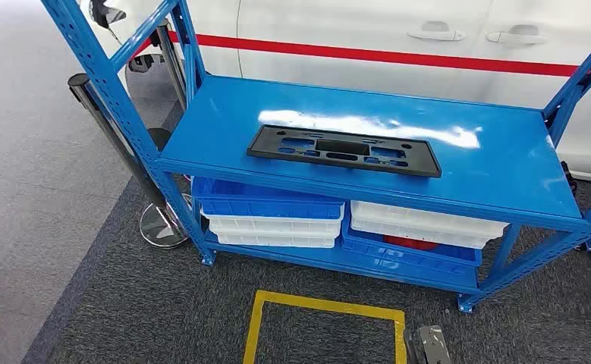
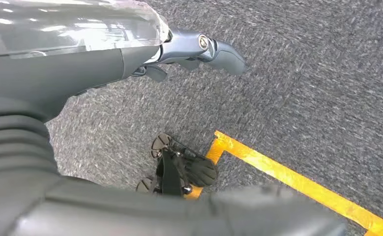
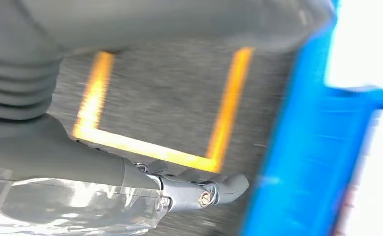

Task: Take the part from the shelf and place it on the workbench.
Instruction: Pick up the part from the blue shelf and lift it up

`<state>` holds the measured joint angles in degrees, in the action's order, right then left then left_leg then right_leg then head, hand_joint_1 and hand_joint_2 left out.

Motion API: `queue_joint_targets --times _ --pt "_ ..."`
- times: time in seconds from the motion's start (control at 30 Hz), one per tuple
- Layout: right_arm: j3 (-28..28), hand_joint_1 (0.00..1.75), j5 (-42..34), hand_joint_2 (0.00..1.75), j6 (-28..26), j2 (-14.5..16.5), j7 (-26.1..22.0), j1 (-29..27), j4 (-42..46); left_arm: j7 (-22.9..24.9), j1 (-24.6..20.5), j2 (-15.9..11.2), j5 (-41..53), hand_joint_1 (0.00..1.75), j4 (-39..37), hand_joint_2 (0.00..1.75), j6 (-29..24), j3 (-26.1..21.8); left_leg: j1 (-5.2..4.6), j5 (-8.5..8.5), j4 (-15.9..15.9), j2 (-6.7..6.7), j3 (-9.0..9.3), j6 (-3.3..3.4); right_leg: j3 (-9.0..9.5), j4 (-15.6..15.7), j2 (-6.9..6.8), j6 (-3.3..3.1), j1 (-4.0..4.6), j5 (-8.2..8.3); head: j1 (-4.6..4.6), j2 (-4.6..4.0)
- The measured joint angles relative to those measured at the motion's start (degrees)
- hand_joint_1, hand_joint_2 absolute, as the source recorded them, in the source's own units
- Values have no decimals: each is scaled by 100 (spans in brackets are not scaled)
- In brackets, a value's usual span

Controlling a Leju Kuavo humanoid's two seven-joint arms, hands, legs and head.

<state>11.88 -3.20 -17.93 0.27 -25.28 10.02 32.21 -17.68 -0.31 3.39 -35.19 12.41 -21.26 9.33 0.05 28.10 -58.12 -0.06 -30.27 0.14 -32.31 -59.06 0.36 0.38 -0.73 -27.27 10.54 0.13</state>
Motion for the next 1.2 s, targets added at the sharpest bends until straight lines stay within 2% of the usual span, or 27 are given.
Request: queue_joint_targets --times 0.03,0.07,0.13,0.4,0.8,1.2 --pt "-18 0 11 58 13 -11 -26 -2 106 -11 -3 0 0 0 -6 0 2 11 0 0 0 0 0 0 0 0 0 0 0 0 0 0" --pt "-37 0 23 87 24 -20 -49 -4 204 -20 -6 -1 0 0 -10 0 3 23 0 0 0 0 0 0 0 0 0 0 0 0 0 0" --pt "-109 0 70 175 75 -62 -145 -13 615 -55 -16 -7 0 0 -27 0 10 76 0 0 0 0 0 0 -1 0 1 0 0 0 0 0" --pt "-289 0 205 175 201 -219 -503 -200 2250 -196 -43 -69 4 0 -75 0 69 207 0 0 -1 0 1 0 -1 0 0 0 -1 0 0 0" --pt "-432 0 427 175 38 -506 -837 -819 4818 -305 -84 -129 20 0 -117 0 186 398 0 1 -1 0 0 0 -3 0 0 0 -1 0 0 0" --pt "-43 0 1887 175 -828 -822 -1092 -1589 6627 -322 -115 -140 26 0 -134 0 217 568 -2 4 -3 -1 -5 1 -3 3 0 1 -3 0 0 0"
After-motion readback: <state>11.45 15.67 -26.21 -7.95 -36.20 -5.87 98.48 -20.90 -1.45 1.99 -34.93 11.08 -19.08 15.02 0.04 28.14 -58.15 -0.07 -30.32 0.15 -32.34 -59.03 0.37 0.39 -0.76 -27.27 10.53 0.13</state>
